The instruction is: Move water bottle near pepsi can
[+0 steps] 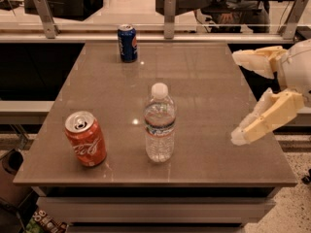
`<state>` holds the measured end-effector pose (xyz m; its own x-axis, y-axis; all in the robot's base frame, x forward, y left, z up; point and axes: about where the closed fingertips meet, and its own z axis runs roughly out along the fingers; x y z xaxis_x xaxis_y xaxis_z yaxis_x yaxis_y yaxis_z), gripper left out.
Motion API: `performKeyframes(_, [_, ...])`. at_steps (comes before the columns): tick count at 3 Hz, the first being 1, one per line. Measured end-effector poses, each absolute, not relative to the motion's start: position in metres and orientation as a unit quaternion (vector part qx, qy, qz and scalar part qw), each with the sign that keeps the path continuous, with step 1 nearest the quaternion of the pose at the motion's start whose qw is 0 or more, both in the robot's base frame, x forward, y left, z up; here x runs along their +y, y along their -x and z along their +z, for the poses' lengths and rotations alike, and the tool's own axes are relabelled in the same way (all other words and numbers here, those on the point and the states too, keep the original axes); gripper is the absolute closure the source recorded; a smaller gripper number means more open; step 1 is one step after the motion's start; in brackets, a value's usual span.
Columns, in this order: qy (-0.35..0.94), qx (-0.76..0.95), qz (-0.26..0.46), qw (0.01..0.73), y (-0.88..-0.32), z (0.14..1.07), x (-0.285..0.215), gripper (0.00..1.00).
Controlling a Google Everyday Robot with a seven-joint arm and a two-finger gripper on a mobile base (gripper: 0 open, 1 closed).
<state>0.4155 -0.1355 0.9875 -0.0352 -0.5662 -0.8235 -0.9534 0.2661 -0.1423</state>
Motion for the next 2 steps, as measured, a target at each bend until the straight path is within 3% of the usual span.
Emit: performKeyframes(2, [0.526,0.635,0.31,0.473,-0.431,0.974,-0.079,0.0])
